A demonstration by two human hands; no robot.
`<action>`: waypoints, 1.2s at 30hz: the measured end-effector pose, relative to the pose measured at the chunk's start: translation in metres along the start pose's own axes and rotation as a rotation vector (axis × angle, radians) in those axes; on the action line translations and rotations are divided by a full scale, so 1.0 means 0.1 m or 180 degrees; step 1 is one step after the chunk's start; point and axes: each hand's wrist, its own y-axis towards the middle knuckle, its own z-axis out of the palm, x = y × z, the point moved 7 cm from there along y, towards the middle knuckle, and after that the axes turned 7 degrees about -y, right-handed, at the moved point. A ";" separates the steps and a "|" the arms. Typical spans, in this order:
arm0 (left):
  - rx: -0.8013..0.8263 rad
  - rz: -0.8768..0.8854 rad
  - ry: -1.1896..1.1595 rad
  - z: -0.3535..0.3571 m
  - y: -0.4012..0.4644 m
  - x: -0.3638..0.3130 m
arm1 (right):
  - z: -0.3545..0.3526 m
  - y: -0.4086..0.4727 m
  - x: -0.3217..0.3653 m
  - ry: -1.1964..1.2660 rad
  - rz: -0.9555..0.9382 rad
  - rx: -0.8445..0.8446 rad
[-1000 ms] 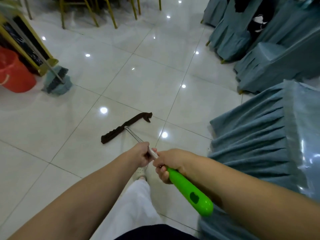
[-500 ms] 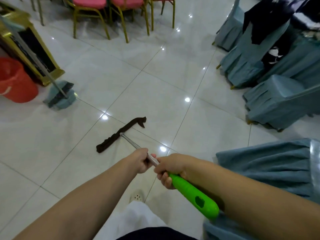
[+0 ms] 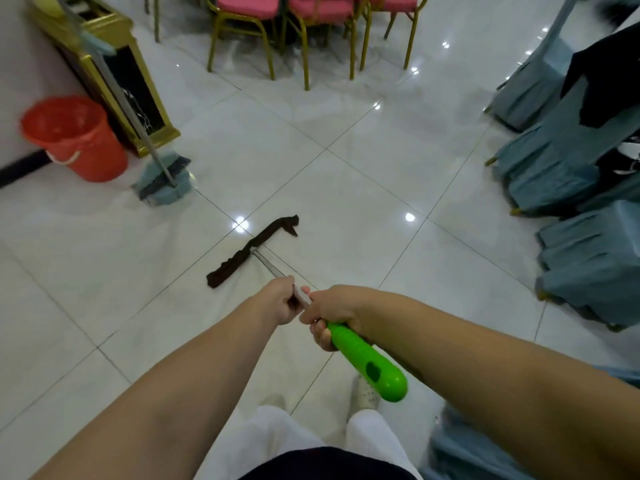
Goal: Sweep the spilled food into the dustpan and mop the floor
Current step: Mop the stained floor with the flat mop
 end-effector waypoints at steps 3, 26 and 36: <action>-0.0160 0.0162 0.0036 0.04 -0.07 -0.13 | -0.02 -0.03 0.15 -0.0096 -0.0054 0.0146; -0.0522 0.0554 -0.0787 1.59 -0.31 0.43 | -1.64 -0.61 0.05 0.0397 0.0215 0.0732; -0.0185 0.0142 -0.1539 1.62 0.38 -0.19 | -1.76 -0.17 0.81 -0.0980 0.0156 0.0630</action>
